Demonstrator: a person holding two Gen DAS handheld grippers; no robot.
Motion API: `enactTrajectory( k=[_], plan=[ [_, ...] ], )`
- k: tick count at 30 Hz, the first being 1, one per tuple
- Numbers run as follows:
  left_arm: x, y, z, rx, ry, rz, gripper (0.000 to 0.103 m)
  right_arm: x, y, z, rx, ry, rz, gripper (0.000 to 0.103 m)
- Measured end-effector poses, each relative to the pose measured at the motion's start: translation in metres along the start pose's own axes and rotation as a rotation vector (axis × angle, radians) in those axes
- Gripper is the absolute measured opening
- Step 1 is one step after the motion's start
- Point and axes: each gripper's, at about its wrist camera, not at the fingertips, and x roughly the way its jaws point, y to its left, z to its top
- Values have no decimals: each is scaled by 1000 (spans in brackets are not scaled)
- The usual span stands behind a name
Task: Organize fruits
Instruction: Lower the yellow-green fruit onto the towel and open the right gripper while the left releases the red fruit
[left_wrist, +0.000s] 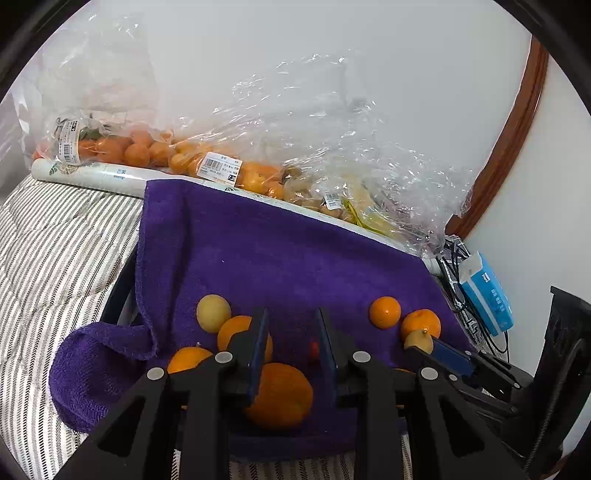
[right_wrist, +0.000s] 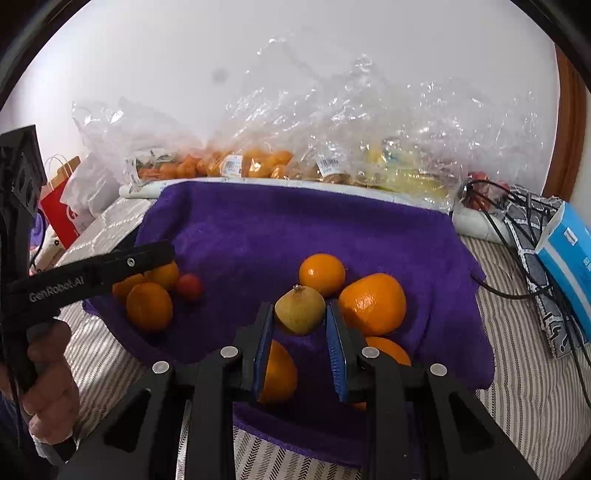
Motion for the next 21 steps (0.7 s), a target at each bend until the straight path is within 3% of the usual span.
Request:
enactTrajectory(
  k=[5, 7, 9, 21],
  plan=[
    [0, -2, 0, 7, 4, -9, 29, 0, -1, 0, -3, -1, 1, 28],
    [-1, -3, 0, 13, -2, -13, 40, 0, 0, 0, -5, -1, 0, 29],
    [-5, -5, 0, 23, -22, -7, 44, 1, 0, 0, -3, 0, 6, 29],
    [-8, 1, 4, -6, -32, 8, 56, -9, -6, 2, 33, -45, 28, 34]
  ],
)
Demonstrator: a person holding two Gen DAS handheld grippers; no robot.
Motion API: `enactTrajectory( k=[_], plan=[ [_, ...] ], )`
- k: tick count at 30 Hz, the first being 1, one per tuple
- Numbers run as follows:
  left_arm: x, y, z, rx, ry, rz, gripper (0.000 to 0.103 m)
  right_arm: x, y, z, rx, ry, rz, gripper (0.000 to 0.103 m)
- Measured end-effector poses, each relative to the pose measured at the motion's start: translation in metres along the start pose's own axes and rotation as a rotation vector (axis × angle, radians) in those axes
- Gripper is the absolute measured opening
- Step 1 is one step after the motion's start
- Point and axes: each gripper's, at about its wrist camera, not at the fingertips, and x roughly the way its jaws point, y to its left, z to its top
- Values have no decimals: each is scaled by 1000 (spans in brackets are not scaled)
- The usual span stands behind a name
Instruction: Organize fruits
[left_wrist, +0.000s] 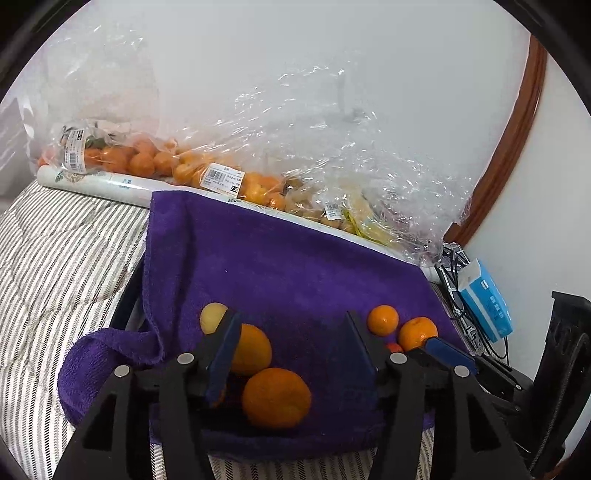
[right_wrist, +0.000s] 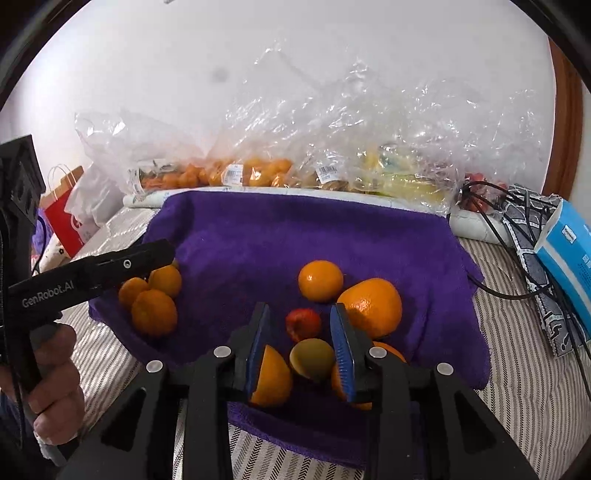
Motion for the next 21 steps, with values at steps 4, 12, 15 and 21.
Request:
enactTrajectory(
  k=[4, 12, 15, 21],
  plan=[
    [0, -1, 0, 5, -6, 12, 59, -3, -3, 2, 17, -16, -3, 37],
    [1, -2, 0, 6, -5, 23, 63, -9, -7, 4, 42, -48, -15, 42],
    [0, -3, 0, 18, 1, 39, 63, -12, -8, 5, 45, -59, -19, 48],
    [-10, -8, 7, 52, -10, 98, 63, -22, -9, 10, 55, -86, -57, 59]
  ],
)
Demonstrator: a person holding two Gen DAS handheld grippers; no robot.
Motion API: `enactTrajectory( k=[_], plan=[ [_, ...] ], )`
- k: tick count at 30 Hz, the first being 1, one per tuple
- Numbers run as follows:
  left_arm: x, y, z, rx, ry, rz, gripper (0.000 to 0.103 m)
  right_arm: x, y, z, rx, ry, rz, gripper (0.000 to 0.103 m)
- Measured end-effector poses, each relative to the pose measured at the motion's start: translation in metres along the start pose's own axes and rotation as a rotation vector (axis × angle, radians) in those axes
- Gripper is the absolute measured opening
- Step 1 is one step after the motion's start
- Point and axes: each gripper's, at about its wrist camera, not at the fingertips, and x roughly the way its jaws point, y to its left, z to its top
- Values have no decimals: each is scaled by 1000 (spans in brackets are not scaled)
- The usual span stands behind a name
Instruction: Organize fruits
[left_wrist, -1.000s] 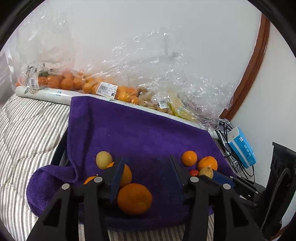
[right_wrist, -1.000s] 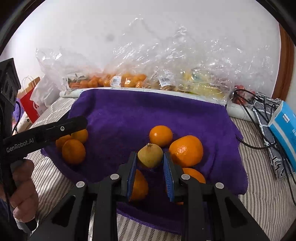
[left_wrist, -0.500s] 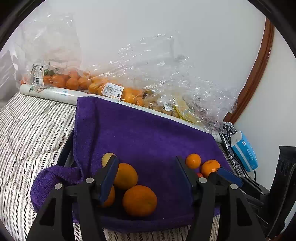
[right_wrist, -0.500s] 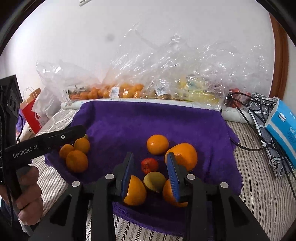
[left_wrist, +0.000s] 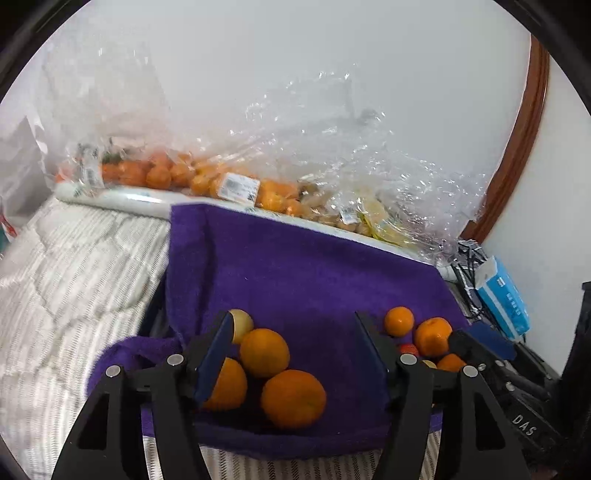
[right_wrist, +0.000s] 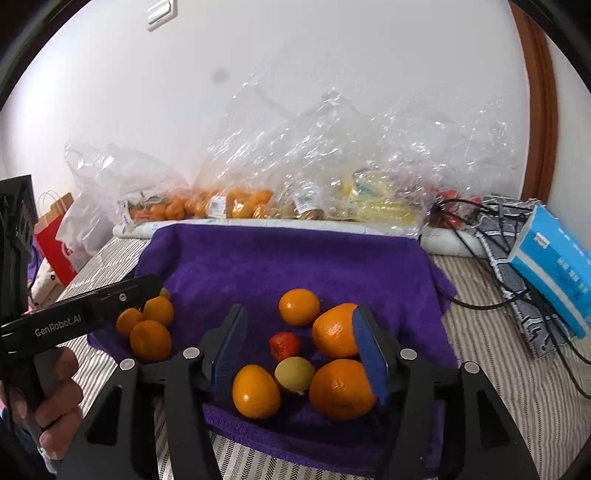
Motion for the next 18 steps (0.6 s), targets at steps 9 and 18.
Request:
enactTrajectory(
  k=[9, 18],
  plan=[
    [-62, -13, 1, 40, -15, 75, 68, -69, 23, 21, 1, -61, -62, 66],
    [-138, -32, -22, 150, -20, 138, 75, -164, 59, 5, 41, -63, -112, 77]
  ],
)
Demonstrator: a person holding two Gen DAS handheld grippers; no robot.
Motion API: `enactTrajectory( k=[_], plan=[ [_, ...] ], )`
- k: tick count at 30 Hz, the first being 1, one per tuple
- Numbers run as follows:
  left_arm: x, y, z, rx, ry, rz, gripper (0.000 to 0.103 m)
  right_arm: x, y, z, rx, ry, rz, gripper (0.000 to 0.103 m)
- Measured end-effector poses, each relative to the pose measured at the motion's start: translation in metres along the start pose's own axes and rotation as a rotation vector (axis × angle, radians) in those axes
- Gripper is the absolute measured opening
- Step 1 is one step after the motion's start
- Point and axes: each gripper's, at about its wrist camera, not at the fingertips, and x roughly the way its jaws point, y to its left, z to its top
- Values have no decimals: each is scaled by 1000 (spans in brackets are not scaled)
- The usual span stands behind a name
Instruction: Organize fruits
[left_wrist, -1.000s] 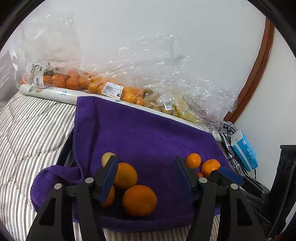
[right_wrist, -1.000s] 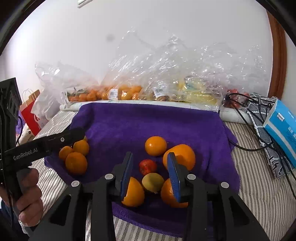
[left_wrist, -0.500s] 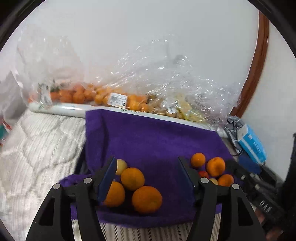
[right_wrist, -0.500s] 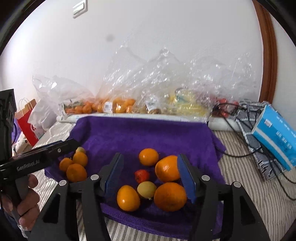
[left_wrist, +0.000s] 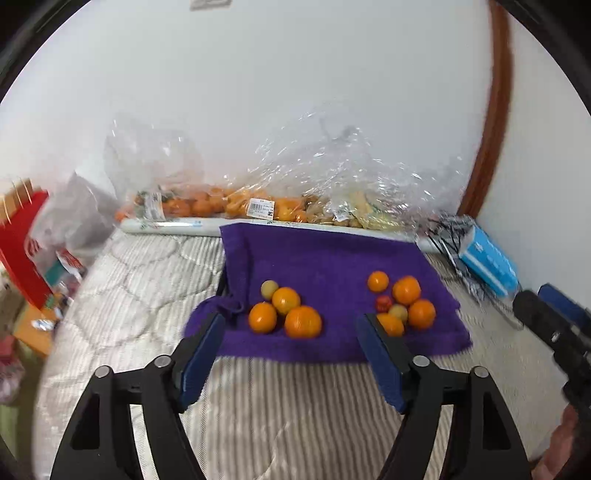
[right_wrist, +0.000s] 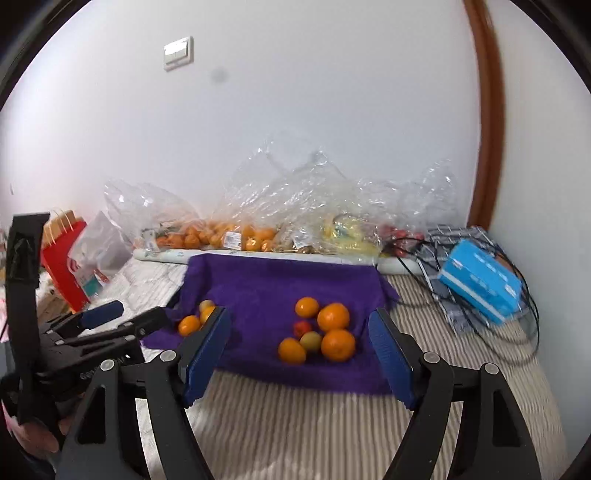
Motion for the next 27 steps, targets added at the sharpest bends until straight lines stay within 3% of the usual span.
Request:
enactTrajectory(
  k=[7, 9, 11, 13, 27],
  plan=[
    [-64, -12, -17, 46, -90, 14, 93, -52, 3, -15, 21, 14, -67, 77],
    [-76, -13, -22, 47, -99, 25, 93, -63, 3, -21, 20, 3, -70, 82],
    [-85, -15, -26, 43, -106, 23, 95, -77, 2, -28, 20, -24, -68, 94],
    [-94, -15, -29, 38, -111, 25, 97, -86, 1, -33, 14, -23, -72, 98],
    [-114, -26, -31, 55, -117, 39, 97, -113, -11, -35, 26, -50, -97, 102]
  ],
)
